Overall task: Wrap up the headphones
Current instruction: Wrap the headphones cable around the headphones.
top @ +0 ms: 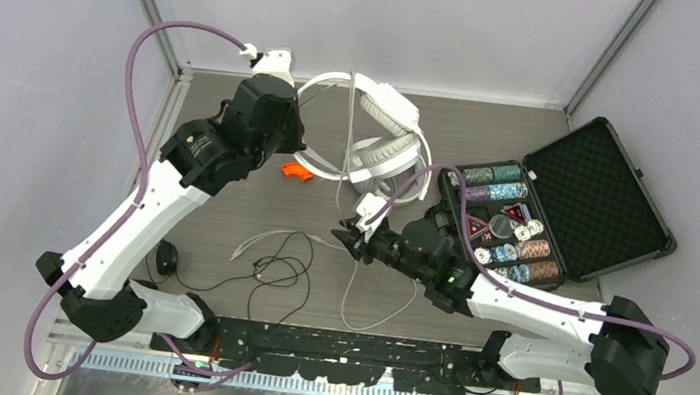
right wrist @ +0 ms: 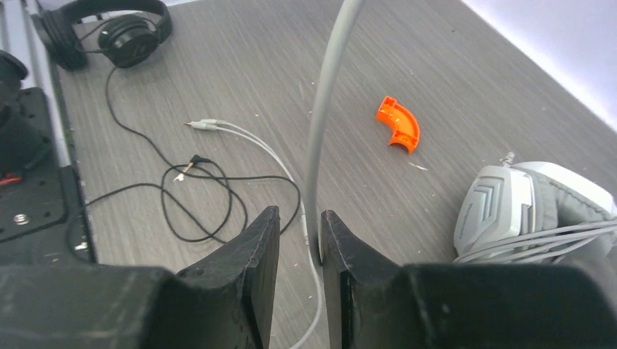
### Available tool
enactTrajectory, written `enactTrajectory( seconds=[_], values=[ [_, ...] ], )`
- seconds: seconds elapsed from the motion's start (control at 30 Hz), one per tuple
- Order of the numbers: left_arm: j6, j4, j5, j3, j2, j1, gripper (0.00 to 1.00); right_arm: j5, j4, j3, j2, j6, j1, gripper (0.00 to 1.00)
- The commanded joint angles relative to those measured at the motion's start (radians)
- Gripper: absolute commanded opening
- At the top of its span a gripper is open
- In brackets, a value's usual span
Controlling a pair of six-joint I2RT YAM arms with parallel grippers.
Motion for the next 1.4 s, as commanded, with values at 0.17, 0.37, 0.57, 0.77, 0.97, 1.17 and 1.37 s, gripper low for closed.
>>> enactTrajectory(
  seconds=[0.17, 0.37, 0.57, 0.77, 0.97, 1.17, 1.37],
  values=[
    [-0.074, 0.08, 0.04, 0.074, -0.04, 0.005, 0.0, 0.033, 0.458, -0.142, 0.124, -0.052, 0.006, 0.34],
    [-0.083, 0.082, 0.05, 0.071, -0.062, 0.005, 0.0, 0.052, 0.679, -0.22, 0.241, -0.027, 0.006, 0.34],
    [-0.098, 0.075, 0.065, 0.073, -0.081, 0.005, 0.0, 0.065, 0.792, -0.247, 0.315, -0.013, 0.007, 0.22],
    [-0.117, 0.069, 0.082, 0.094, -0.097, 0.008, 0.0, 0.081, 0.845, -0.275, 0.331, 0.016, 0.007, 0.01],
    [-0.117, 0.064, 0.086, 0.09, -0.115, 0.015, 0.0, 0.124, 0.854, -0.294, 0.309, 0.055, 0.005, 0.01],
    [-0.058, 0.055, 0.173, 0.096, -0.136, 0.027, 0.0, 0.172, 0.935, -0.334, 0.302, 0.107, 0.002, 0.01],
    [-0.017, 0.03, 0.332, 0.09, -0.161, 0.033, 0.0, 0.21, 0.954, -0.349, 0.274, 0.128, -0.013, 0.01]
  ],
)
